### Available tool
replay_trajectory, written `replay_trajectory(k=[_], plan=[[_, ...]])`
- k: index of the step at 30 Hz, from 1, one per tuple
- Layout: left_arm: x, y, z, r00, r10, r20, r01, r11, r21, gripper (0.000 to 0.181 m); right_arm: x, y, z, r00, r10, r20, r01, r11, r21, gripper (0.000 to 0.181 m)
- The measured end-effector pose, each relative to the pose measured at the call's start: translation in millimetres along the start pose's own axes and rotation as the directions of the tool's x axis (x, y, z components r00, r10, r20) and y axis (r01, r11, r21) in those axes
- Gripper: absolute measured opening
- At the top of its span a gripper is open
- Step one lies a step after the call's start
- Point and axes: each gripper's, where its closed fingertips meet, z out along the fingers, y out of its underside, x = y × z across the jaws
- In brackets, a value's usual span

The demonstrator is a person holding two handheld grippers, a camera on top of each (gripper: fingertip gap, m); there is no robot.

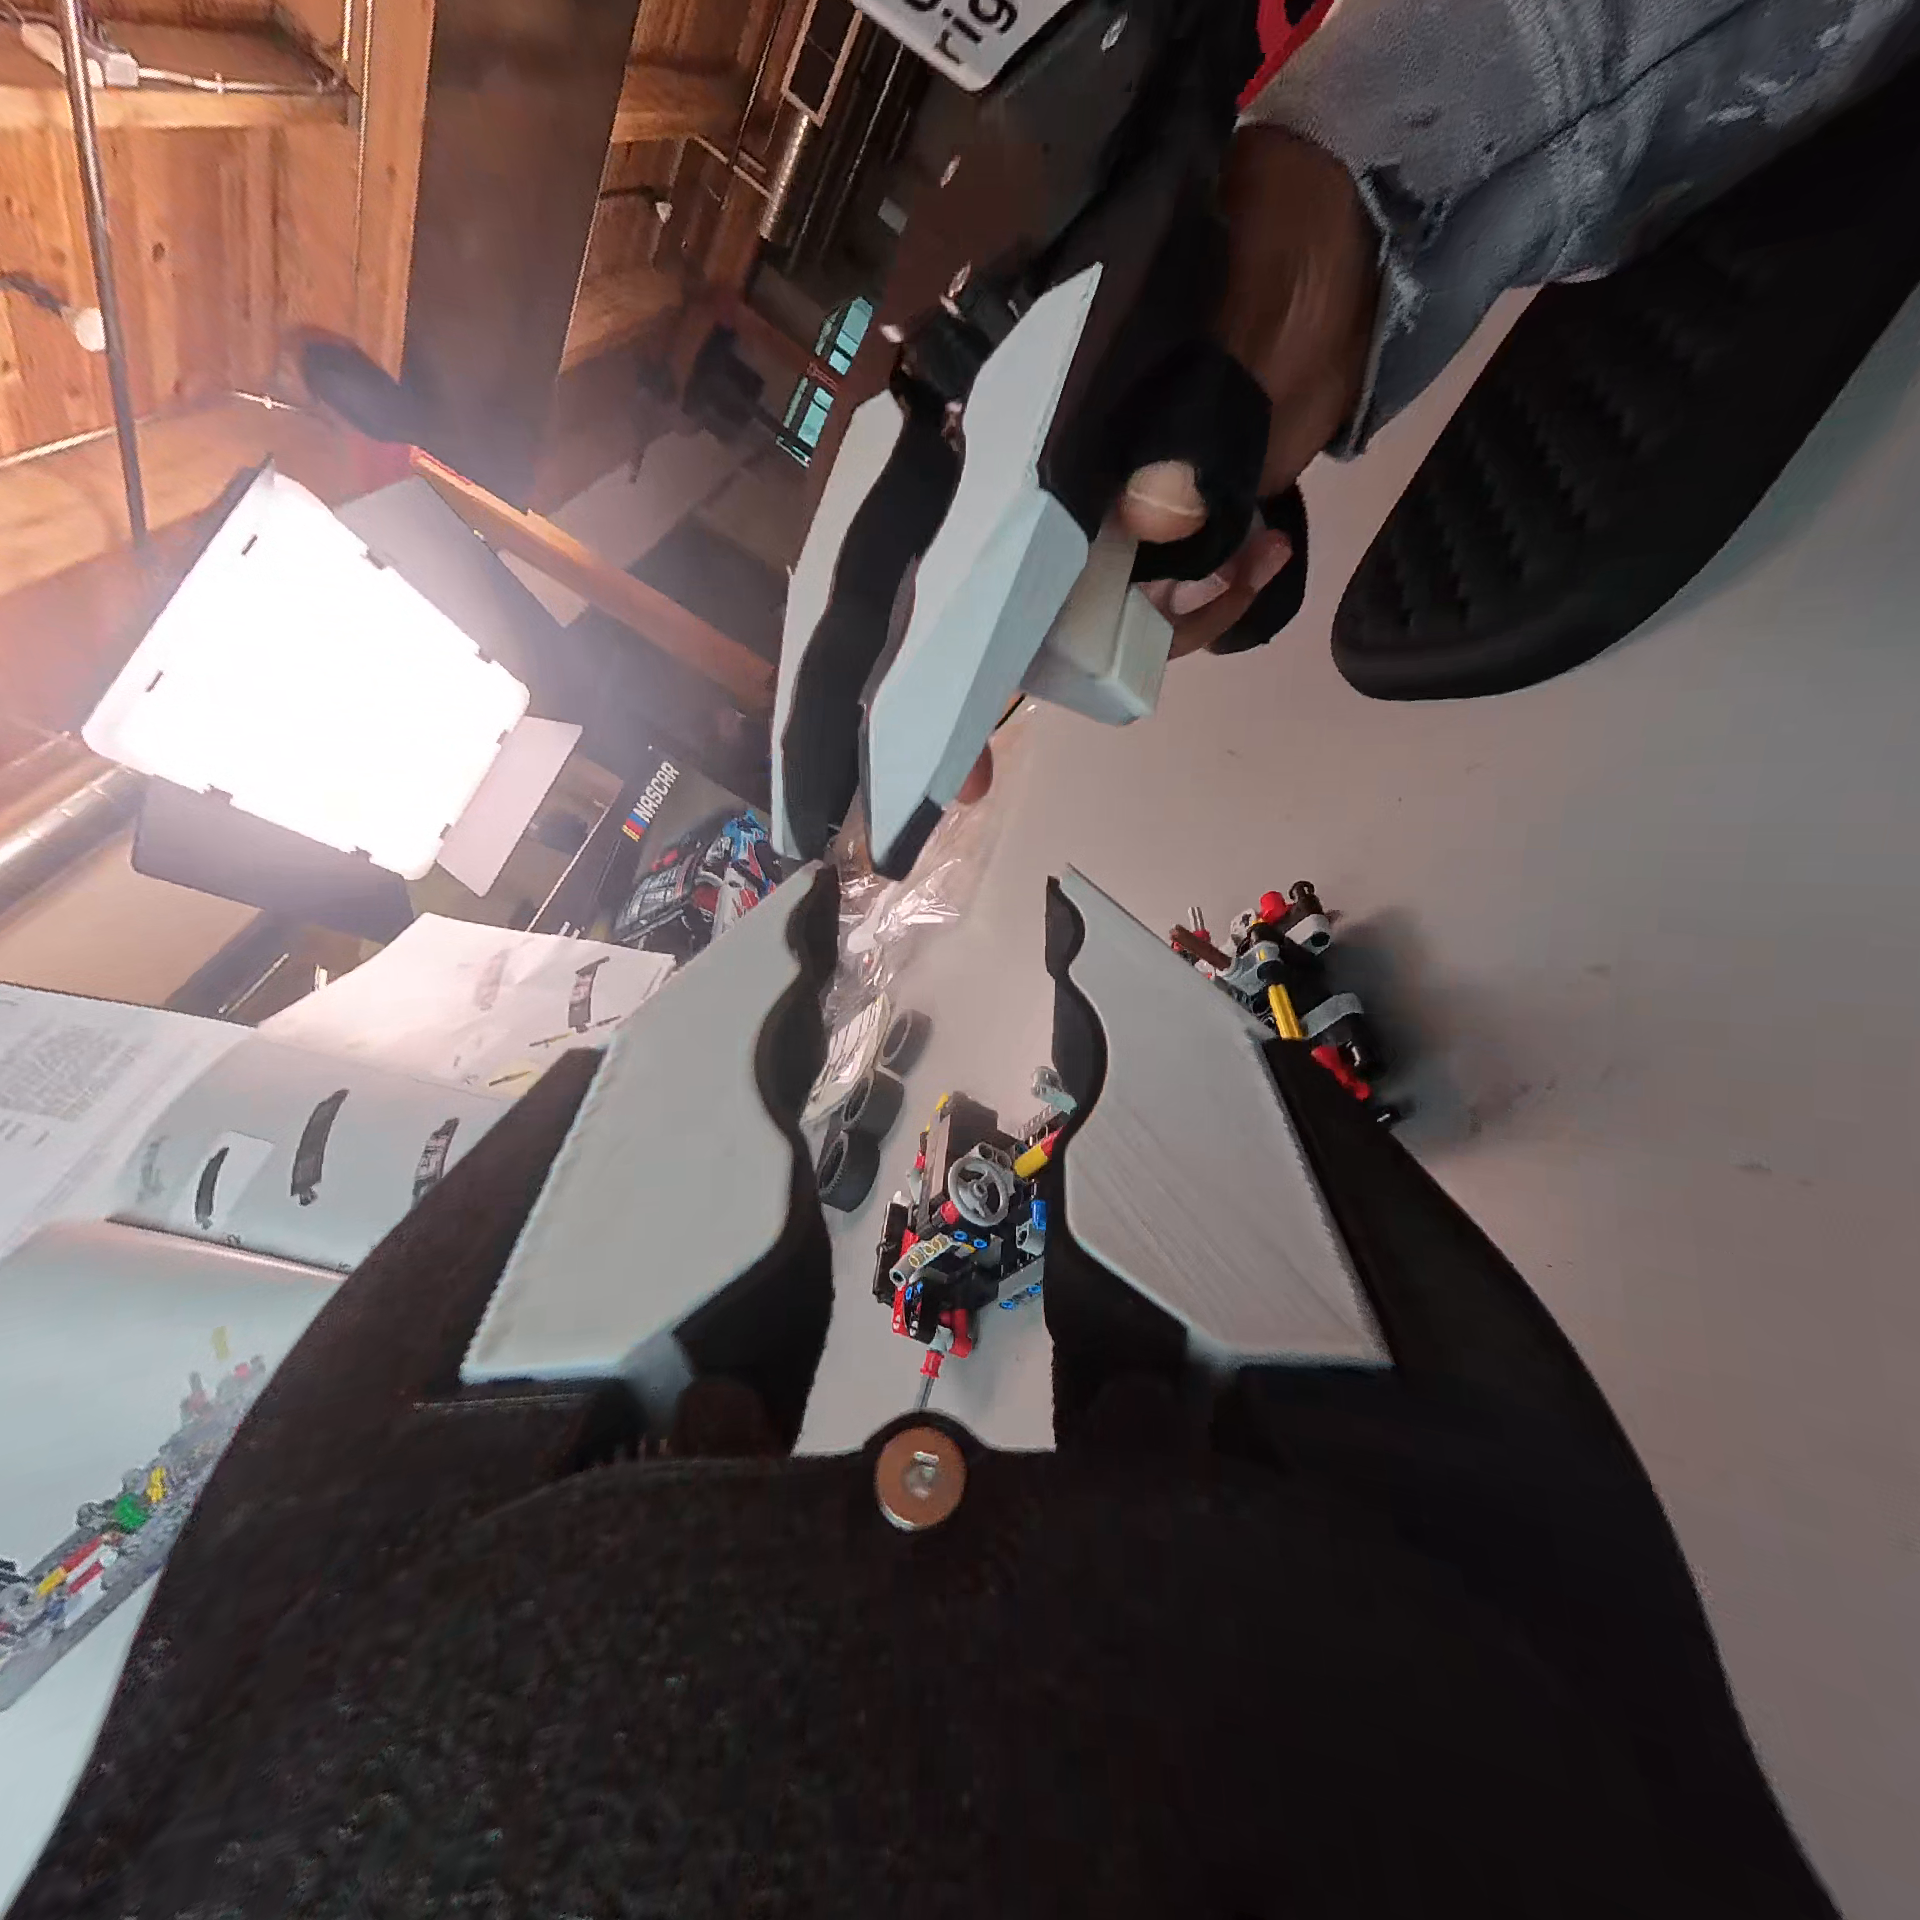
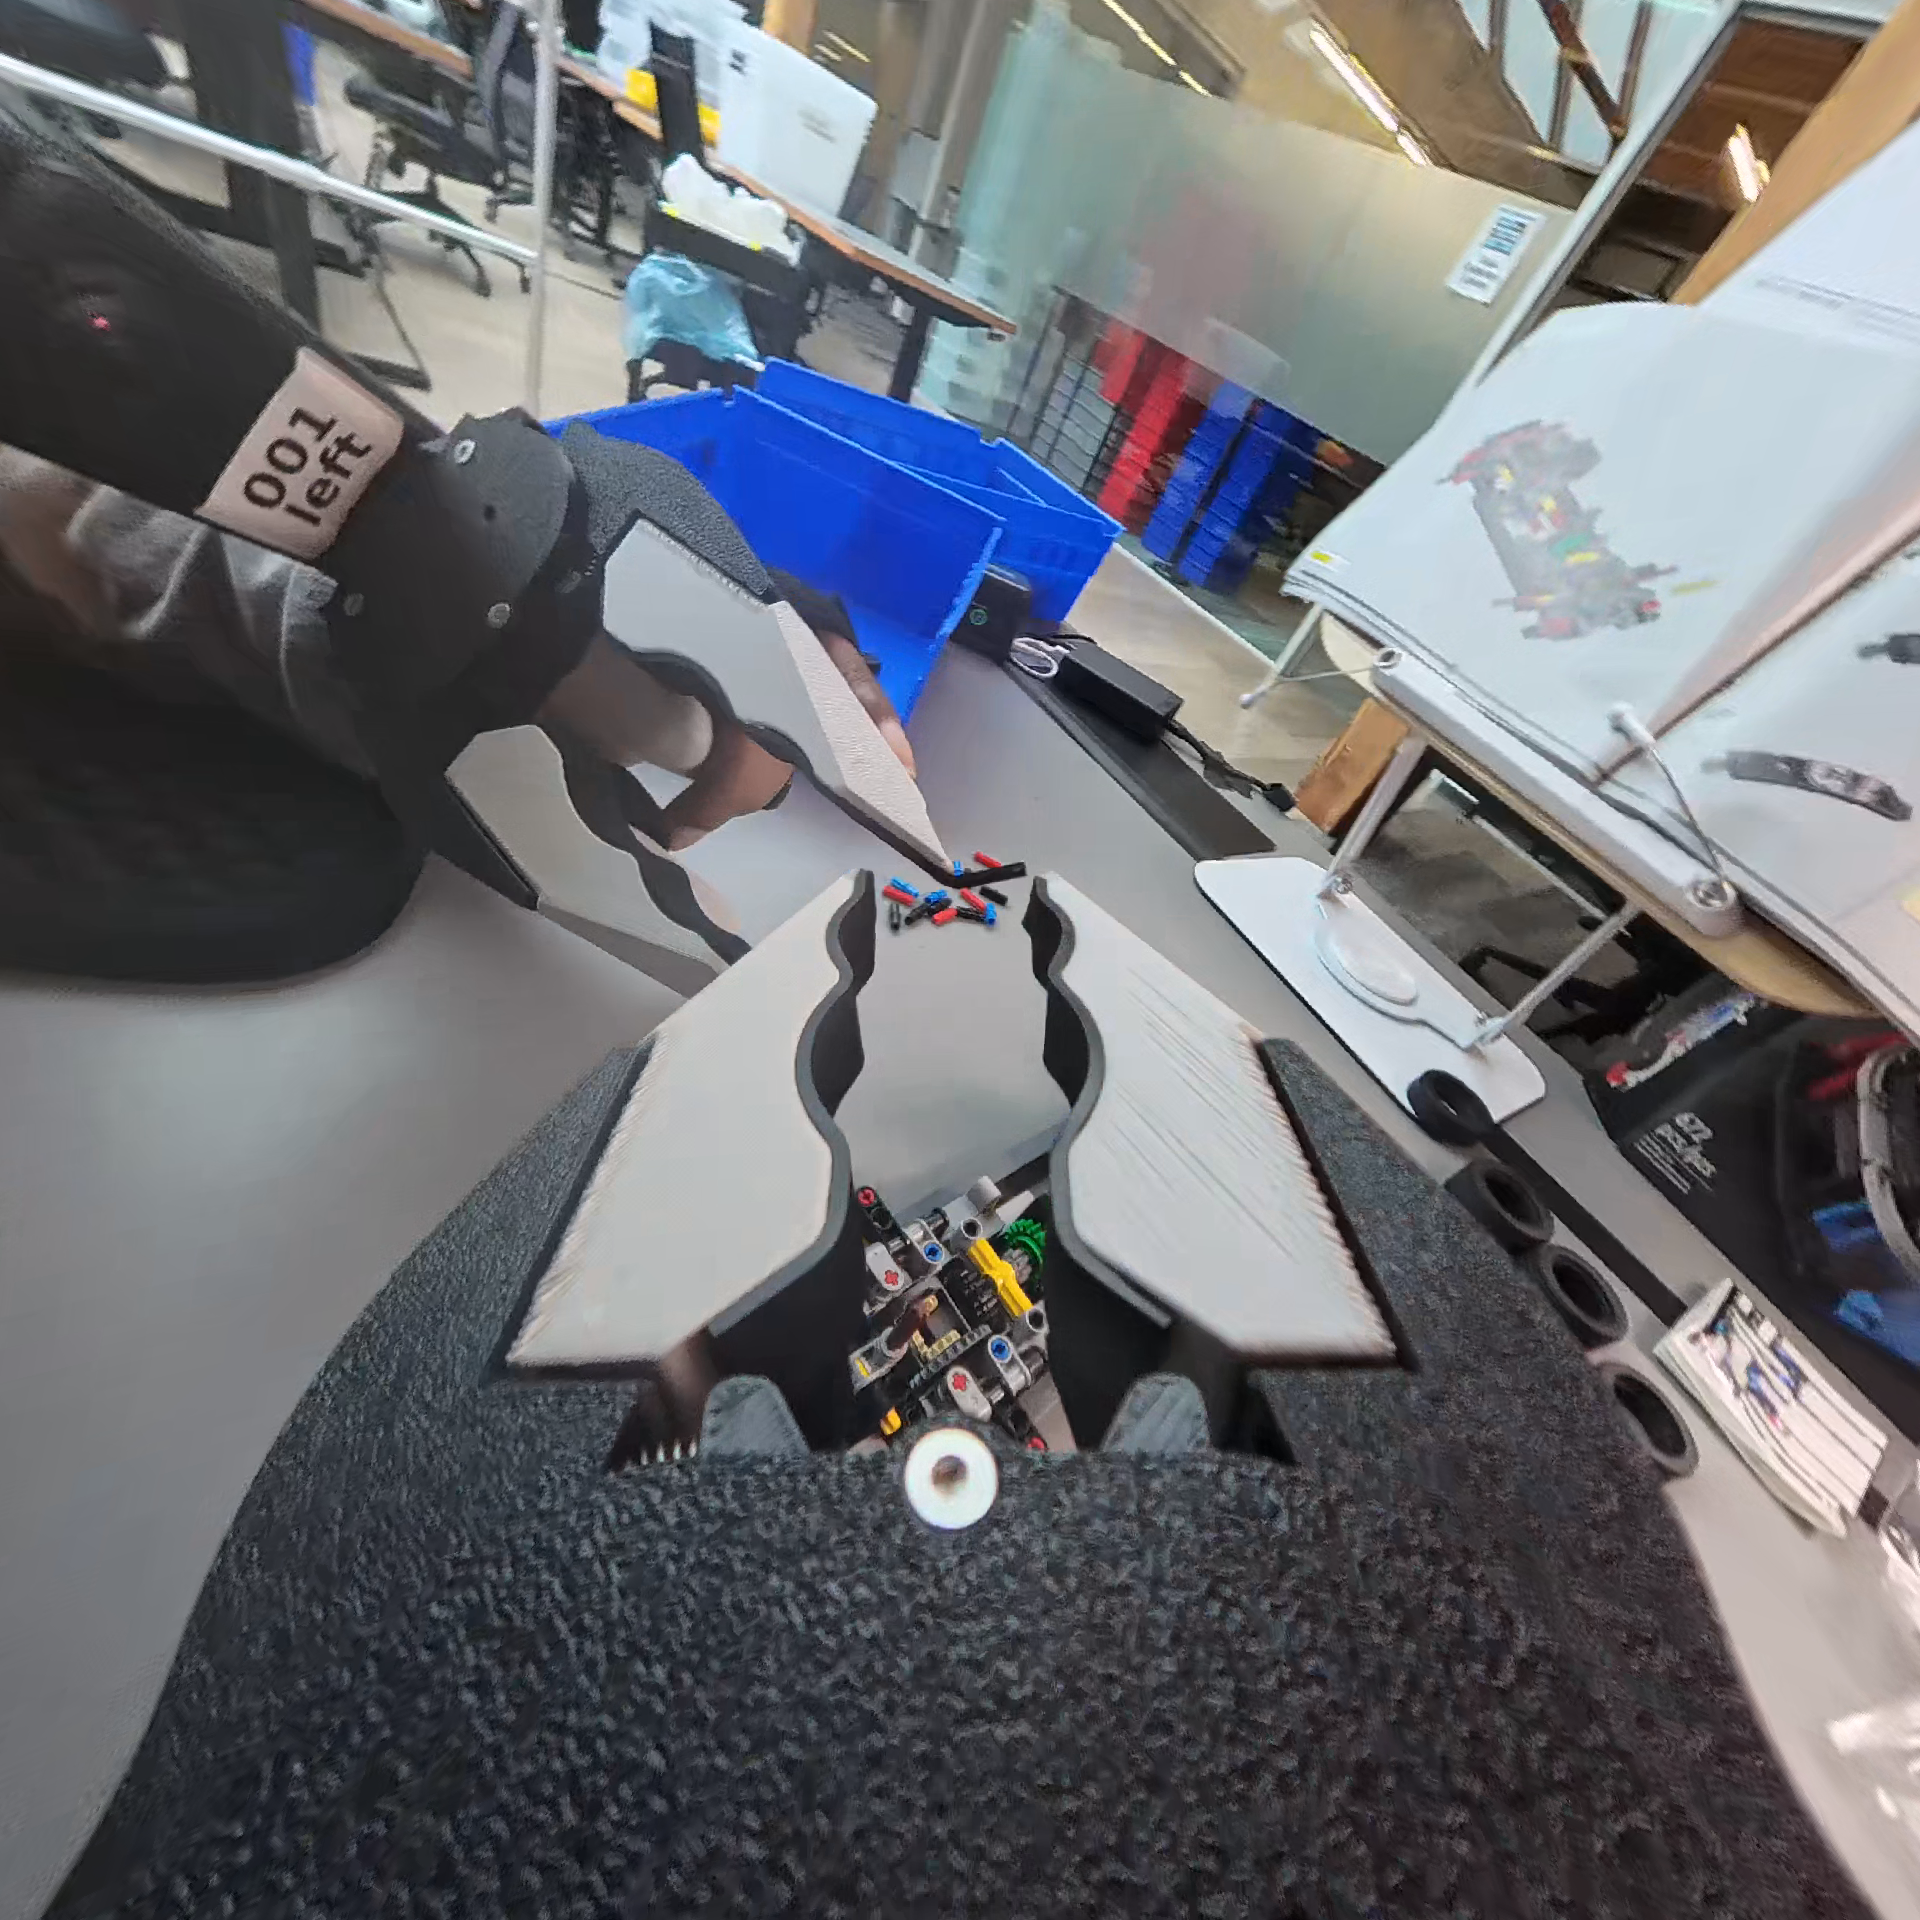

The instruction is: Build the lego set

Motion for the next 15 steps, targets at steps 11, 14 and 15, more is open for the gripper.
replay_trajectory(k=[11, 14, 15], plan=[[3.7, -18.5, -2.9, 1.0, 0.021, 0.009, -0.021, 0.999, 0.048, 0.026, -27.4, -15.4, -4.6, 0.989, -0.055, 0.139, 0.037, 0.991, 0.125, 0.021], [3.4, -20.7, -4.7, 1.0, -0.014, -0.003, 0.014, 0.998, 0.061, 0.024, -29.7, -15.6, -5.0, 0.983, -0.047, 0.178, 0.025, 0.992, 0.125, 0.021], [3.1, -21.5, -5.3, 1.0, -0.025, -0.005, 0.025, 0.997, 0.066, 0.023, -30.7, -16.4, -5.0, 0.981, -0.043, 0.19, 0.018, 0.992, 0.128, 0.022]])
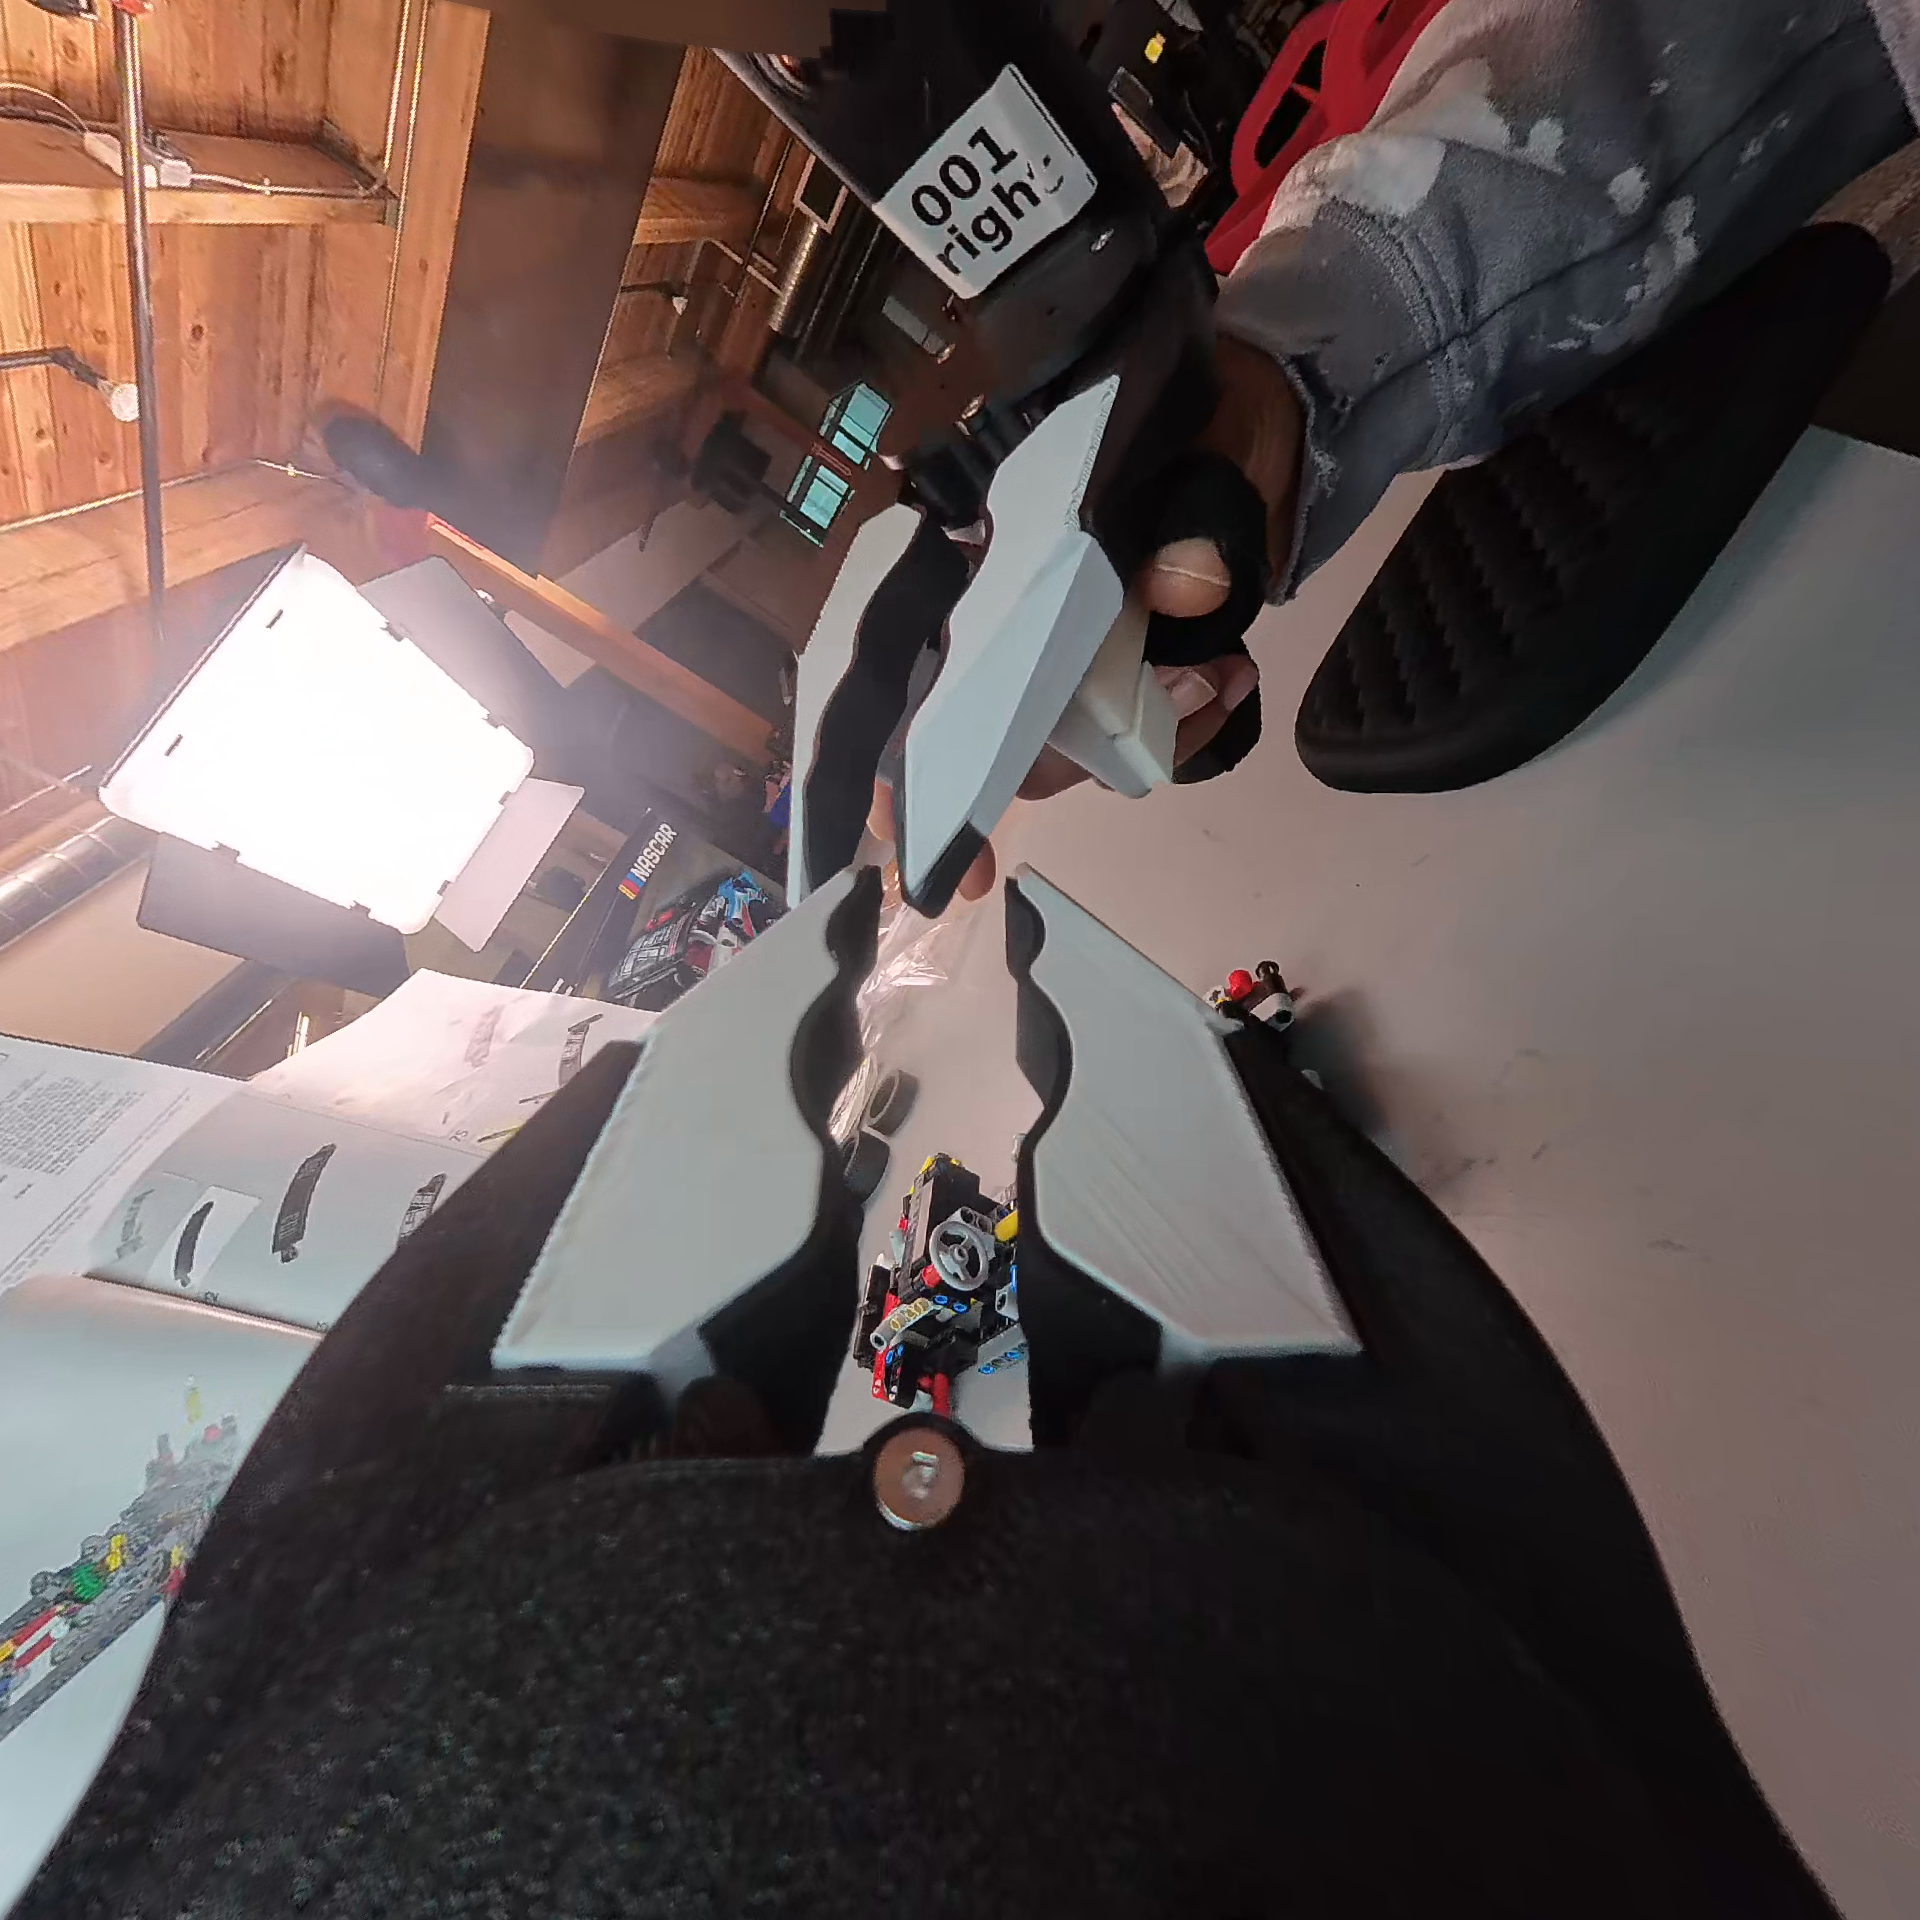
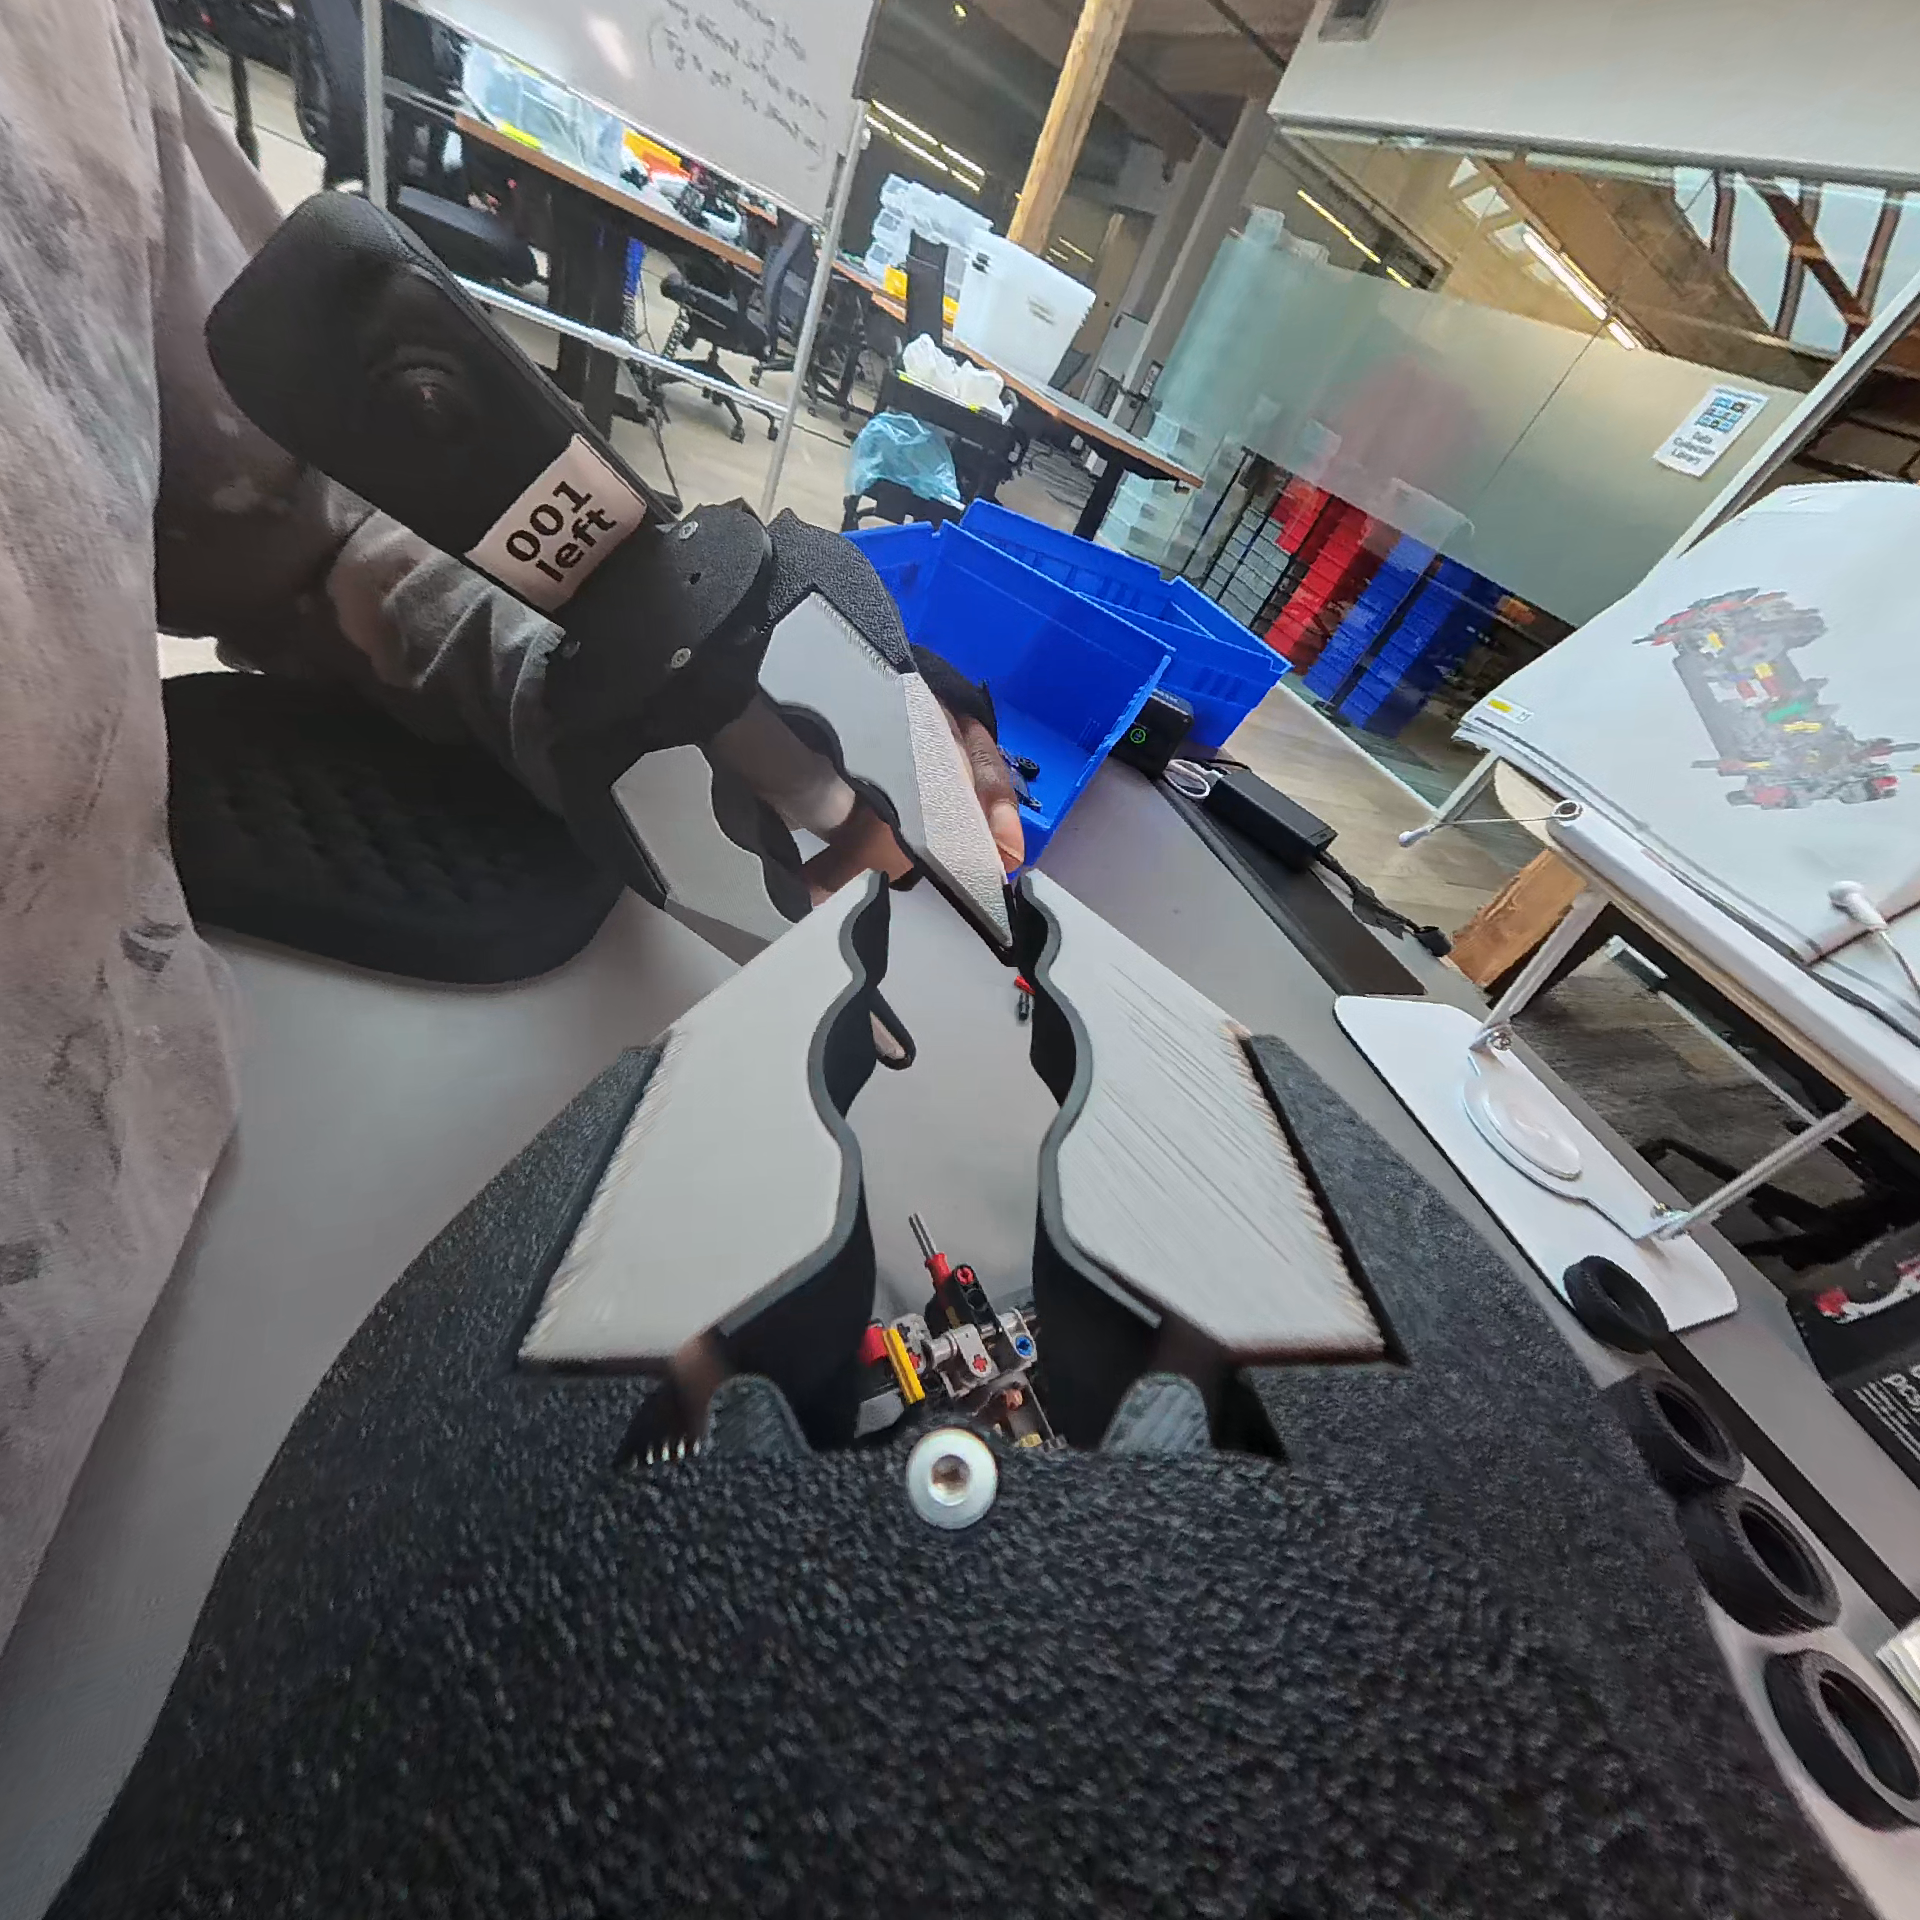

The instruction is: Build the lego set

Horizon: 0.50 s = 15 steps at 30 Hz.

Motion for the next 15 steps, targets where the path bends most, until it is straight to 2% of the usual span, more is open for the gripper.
replay_trajectory(k=[4, 7, 9, 12, 15], plan=[[-3.2, -1.4, -2.1, 0.998, -0.055, -0.002, 0.055, 0.998, 0.013, 0.02, -1.2, -2.7, 4.0, 0.999, 0.037, 0.014, -0.037, 0.999, 0.015, 0.025], [-4.2, -2.1, -2.7, 0.997, -0.072, 0.003, 0.071, 0.997, 0.016, 0.028, -1.4, -8.3, 4.8, 0.994, 0.107, 0.037, -0.108, 0.993, 0.037, 0.038], [-6.3, -5.1, -4.0, 0.995, -0.105, 0.003, 0.105, 0.994, 0.032, 0.028, 3.6, -14.8, 1.8, 0.988, 0.152, 0.033, -0.154, 0.985, 0.073, 0.042], [-14.0, -9.2, -8.5, 0.971, -0.237, -0.011, 0.238, 0.969, 0.072, 0.027, 14.2, -12.5, -7.2, 0.987, 0.161, 0.005, -0.161, 0.984, 0.081, 0.031], [-20.4, -14.5, -13.3, 0.907, -0.416, -0.066, 0.422, 0.898, 0.125, 0.027, 18.0, -12.1, -12.6, 0.984, 0.176, -0.009, -0.174, 0.98, 0.1, 0.015]])
